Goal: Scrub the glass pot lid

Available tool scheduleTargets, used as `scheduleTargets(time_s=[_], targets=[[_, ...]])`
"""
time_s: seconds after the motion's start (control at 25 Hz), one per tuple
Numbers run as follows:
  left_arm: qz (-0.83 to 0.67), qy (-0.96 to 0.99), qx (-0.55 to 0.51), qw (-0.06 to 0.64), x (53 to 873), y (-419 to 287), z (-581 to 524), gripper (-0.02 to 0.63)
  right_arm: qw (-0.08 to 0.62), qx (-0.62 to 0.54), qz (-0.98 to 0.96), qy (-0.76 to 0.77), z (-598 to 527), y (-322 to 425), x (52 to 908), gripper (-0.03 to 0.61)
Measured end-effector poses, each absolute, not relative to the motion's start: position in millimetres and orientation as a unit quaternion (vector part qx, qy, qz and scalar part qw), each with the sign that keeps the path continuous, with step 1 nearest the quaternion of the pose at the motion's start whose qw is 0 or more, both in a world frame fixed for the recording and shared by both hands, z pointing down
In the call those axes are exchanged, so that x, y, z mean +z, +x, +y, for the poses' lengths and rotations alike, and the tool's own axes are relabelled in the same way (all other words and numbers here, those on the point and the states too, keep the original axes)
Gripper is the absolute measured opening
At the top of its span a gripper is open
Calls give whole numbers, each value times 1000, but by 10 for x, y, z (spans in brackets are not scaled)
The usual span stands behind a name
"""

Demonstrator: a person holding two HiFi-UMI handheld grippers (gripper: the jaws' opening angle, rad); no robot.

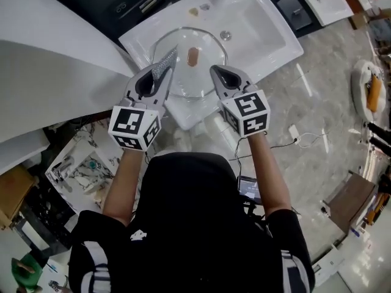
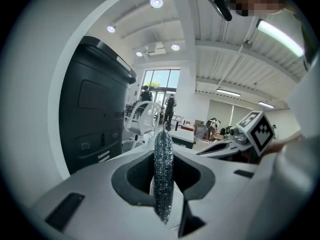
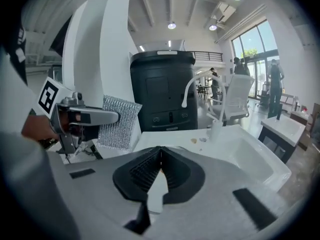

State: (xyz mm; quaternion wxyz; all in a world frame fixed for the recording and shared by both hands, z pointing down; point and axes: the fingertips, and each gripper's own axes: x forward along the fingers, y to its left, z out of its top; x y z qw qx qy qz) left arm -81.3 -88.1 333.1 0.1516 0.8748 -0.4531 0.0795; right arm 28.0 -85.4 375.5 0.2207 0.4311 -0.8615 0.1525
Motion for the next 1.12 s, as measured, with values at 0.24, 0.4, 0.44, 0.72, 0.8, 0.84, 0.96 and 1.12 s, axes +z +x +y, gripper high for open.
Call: scheduleTargets(time_s=[0.24,0.4,0.44,0.72,0.8,0.84,0.96,1.12], targets=[[-468,857,124,175,3811,-833,-917,81,277,184,-864,379,-874,263,4333,3],[-474,846,146,196,4086,-851,-881,81,303,196,-864,352,-880,243,4612,59],[-475,844,151,199,4139,-853,-874,81,309,199,-863,346,-885,240,4674,69],[-481,831,177,215,4397,-939,-808,81,360,207,-859,300,-879,134,5108,146],[-484,828,182,219,4444,-969,-797,81,383,205,-853,289,-868,113,5242,166],[-485,826,185,220,4468,-980,-791,81,394,204,-850,283,-858,107,5309,182],[-486,823,194,223,4539,-994,-778,81,416,204,-843,273,-840,102,5467,207],[-487,820,200,226,4599,-985,-783,81,425,204,-840,267,-850,111,5577,243]])
